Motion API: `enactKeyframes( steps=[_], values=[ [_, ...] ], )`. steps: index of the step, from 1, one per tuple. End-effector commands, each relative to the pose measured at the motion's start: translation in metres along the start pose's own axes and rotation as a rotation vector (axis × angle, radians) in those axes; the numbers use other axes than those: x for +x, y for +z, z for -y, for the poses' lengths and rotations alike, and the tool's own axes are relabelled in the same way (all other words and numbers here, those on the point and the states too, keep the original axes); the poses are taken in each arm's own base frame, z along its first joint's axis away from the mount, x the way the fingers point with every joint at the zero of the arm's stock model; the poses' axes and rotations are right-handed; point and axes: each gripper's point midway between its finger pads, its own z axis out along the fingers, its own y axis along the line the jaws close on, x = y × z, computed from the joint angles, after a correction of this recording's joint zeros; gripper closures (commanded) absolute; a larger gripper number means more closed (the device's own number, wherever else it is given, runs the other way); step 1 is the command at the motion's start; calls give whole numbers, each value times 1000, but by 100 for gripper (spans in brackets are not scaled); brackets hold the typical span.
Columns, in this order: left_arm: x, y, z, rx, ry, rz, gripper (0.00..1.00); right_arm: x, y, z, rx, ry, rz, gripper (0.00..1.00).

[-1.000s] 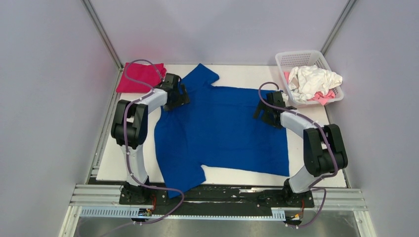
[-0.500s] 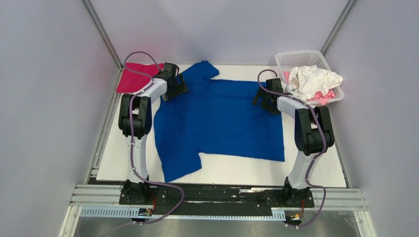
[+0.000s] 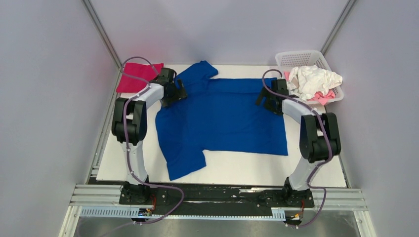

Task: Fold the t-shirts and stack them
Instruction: Flatten out the tshirt, then grab the side of the flattened tshirt closest away from the robot with both arms

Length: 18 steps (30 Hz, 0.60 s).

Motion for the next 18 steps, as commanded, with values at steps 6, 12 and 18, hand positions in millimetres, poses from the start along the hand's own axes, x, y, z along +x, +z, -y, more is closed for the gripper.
enactKeyframes(
  steps=[6, 12, 18],
  values=[
    [62, -126, 8, -6, 128, 77, 0, 19, -121, -22, -175, 42, 170, 0],
    [158, -170, -40, -107, 143, -34, 0, 44, -156, 7, -215, 174, 261, 0],
    [255, -210, -84, -179, 160, -203, 0, 47, -169, 27, -204, 210, 338, 0]
  ],
)
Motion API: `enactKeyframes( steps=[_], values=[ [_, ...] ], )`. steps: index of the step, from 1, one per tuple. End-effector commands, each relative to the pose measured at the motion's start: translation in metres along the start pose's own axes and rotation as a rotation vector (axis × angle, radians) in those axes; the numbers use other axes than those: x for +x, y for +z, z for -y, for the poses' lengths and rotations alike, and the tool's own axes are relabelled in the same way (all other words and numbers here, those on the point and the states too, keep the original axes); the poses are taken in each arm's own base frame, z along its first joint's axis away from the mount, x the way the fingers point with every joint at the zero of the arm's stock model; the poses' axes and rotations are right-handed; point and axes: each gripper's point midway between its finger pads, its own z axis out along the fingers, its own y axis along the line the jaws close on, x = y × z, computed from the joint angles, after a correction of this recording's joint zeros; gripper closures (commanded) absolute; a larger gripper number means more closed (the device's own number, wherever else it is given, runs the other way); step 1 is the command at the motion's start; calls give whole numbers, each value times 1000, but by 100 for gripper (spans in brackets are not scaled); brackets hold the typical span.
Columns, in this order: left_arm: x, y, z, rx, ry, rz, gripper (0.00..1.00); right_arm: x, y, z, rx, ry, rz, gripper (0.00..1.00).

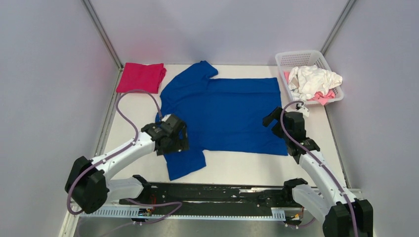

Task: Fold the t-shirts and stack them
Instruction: Grab the side of the flattened tshirt closest away from the robot with both arms

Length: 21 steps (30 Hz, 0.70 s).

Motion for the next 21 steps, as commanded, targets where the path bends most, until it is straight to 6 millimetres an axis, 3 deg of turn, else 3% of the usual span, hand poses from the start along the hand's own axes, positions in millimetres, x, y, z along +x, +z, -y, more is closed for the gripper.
enactKeyframes(
  steps=[1, 4, 8, 17, 21],
  values=[
    [75, -19, -30, -91, -19, -135, 1, -19, -9, -2, -19, 55, 98, 0],
    [112, -21, -33, -90, -20, -203, 6, -18, -10, -1, -21, 42, 97, 0],
    [131, -20, -37, -117, 1, -244, 15, -15, -7, 3, -2, 35, 90, 0],
    [129, 7, -27, -160, 79, -222, 30, -10, -1, 7, 25, 20, 67, 0],
    [133, 17, -33, -194, 81, -221, 34, -10, 0, 9, 36, 15, 65, 0]
  ],
)
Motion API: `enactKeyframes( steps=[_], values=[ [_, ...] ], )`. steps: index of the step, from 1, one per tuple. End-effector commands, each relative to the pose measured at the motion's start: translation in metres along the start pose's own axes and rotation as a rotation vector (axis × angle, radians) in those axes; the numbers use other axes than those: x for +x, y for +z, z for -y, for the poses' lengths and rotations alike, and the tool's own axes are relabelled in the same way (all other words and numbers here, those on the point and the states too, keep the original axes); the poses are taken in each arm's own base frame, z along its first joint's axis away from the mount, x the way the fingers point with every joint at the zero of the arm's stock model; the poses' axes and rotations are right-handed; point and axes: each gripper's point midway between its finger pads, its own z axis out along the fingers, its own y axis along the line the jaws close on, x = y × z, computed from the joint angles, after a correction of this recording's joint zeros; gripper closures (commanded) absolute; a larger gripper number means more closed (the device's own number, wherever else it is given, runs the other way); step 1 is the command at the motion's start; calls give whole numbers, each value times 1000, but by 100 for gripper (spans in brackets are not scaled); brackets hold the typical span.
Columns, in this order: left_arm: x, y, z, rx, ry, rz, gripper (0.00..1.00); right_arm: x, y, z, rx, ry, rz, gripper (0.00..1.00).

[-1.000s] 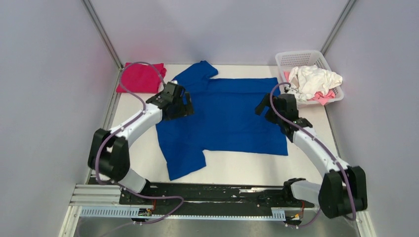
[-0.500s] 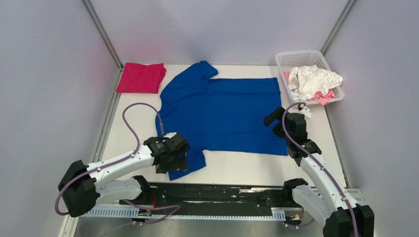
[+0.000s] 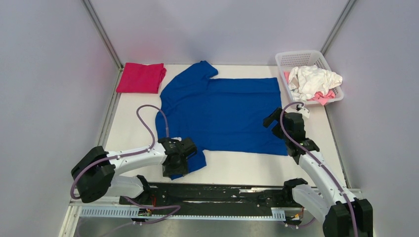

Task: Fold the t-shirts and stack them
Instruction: Grab the side of the flattened tshirt closest away from the robot with both arms

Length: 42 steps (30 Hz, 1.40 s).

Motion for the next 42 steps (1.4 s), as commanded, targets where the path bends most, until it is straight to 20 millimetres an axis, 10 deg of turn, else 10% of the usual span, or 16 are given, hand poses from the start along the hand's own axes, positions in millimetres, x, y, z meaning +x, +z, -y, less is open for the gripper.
enactKeyframes(
  steps=[1, 8, 14, 26, 42],
  values=[
    [-8, 14, 2, -16, -24, 53, 36, -11, 1, -1, 8, 1, 43, 0],
    [-8, 25, 12, 26, -3, 57, 50, -13, 0, 2, 23, 15, 54, 0],
    [-5, 22, 11, 11, 30, 27, 100, -13, -7, 16, 93, 91, 69, 0],
    [16, 11, 7, 76, 130, -70, 100, 41, -35, 78, 328, 275, -27, 0],
    [29, 1, 4, 136, 153, -109, 100, 76, -16, 123, 522, 335, -40, 36]
  ],
)
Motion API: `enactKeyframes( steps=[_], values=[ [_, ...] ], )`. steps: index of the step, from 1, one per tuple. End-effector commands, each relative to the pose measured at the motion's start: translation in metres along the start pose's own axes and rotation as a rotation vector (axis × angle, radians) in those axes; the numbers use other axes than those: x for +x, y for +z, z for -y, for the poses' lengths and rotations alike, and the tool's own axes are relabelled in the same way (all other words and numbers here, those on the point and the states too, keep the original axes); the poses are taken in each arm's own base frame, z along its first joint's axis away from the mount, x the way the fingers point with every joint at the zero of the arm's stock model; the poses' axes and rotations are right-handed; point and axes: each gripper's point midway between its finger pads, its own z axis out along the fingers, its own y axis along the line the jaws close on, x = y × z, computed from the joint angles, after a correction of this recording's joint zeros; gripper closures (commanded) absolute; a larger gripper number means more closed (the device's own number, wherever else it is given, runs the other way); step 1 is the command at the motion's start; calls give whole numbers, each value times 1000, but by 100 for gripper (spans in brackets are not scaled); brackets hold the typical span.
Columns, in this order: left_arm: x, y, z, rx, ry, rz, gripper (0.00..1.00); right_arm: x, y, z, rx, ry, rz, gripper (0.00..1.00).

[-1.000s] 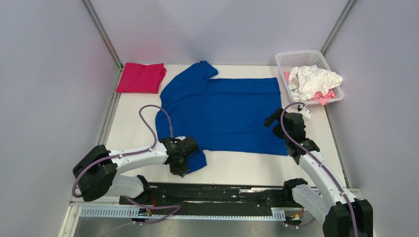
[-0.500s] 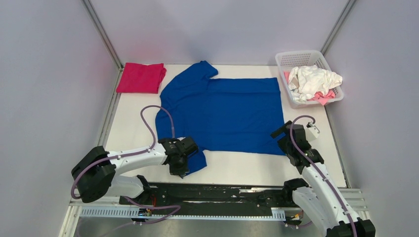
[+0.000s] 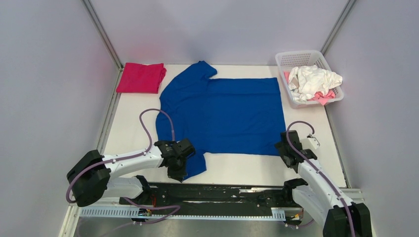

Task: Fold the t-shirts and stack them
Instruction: Grab the side of the flattened tshirt closest away from the robot with both arms

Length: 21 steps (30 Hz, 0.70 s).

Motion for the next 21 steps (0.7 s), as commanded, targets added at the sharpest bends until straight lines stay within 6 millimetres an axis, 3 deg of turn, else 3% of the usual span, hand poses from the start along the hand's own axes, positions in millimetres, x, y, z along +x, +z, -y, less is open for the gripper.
enactKeyframes(
  steps=[1, 6, 15, 21],
  values=[
    [10, 1, -15, -43, 12, -24, 100, 1, 11, -3, 12, 30, 9, 39],
    [11, -1, -15, -41, 10, -26, 100, 6, 18, -7, 28, 3, -17, 53],
    [18, -13, -17, -48, -13, -48, 100, 13, 10, -16, -35, -86, -77, 100],
    [23, -19, -11, 0, -21, -57, 100, 8, -5, -17, -84, -86, -71, 100]
  ],
)
